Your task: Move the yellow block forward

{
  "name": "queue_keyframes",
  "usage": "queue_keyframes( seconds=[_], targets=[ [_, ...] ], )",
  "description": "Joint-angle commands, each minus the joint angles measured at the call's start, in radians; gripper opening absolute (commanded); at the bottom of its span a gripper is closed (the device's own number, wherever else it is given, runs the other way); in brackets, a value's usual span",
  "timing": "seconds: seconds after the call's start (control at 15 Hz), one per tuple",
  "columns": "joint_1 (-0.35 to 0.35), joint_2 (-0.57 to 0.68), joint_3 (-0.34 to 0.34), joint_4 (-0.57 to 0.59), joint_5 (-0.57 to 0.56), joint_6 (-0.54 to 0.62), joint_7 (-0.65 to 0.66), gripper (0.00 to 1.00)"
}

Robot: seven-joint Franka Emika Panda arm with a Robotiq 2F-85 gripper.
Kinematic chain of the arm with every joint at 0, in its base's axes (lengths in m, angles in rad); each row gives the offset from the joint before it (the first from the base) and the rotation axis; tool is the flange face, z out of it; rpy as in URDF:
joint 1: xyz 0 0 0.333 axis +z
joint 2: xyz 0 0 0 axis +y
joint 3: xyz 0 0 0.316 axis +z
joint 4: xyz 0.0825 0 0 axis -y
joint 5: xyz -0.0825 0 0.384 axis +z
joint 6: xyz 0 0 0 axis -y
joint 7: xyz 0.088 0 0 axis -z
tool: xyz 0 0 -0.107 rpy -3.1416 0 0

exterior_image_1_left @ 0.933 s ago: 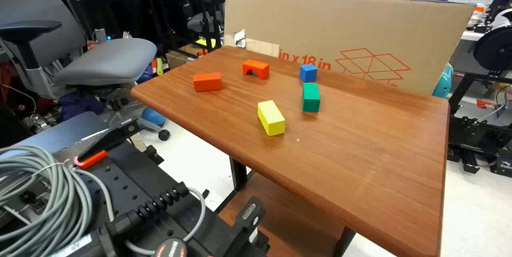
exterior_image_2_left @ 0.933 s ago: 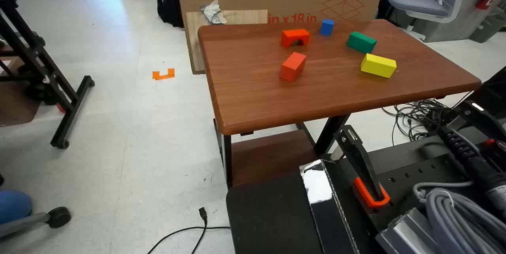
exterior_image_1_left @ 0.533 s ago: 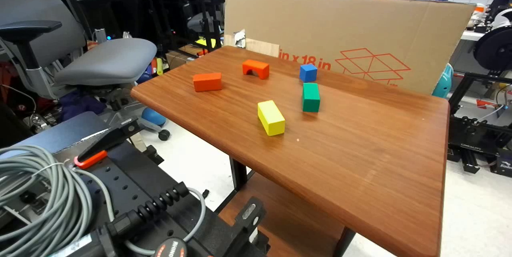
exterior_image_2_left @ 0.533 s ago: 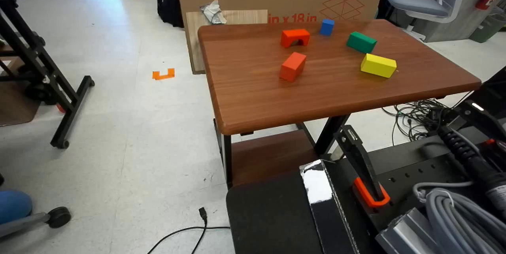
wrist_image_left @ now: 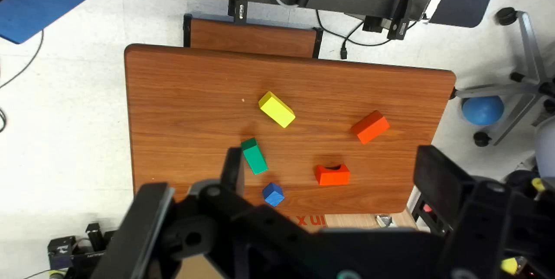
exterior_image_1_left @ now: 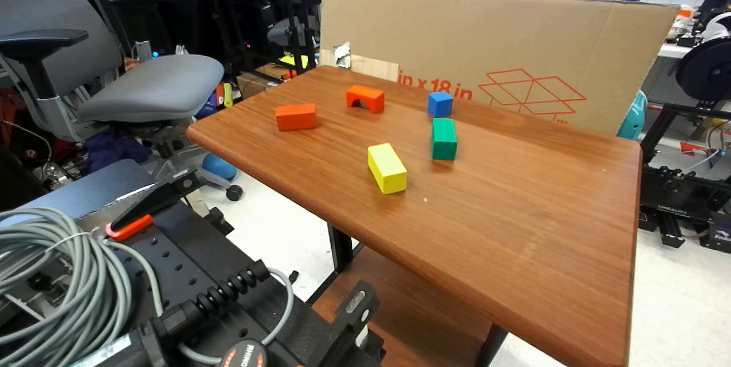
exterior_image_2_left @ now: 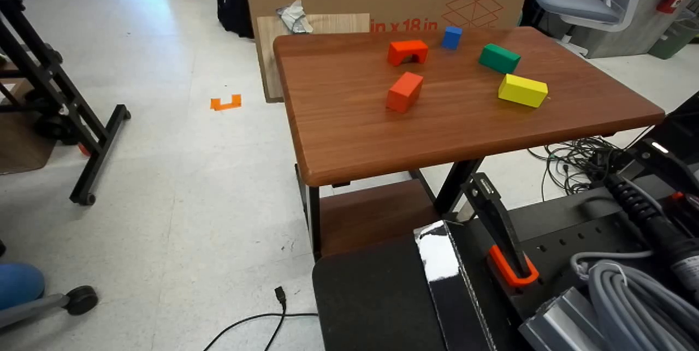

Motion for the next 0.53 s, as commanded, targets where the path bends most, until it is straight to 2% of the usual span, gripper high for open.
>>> queue_keyframes(
  seconds=[0.0,0.27,0.47],
  targets=[
    [-0.015,0.003,0.012,0.002,0.009,-0.003,-0.007,1.0],
    [0.004,0.032,0.117,-0.029,-0.065,-0.011,0.051,1.0],
    [0.025,0.097,0.232,-0.023,-0.066,-0.068,0.189,1.0]
  ],
)
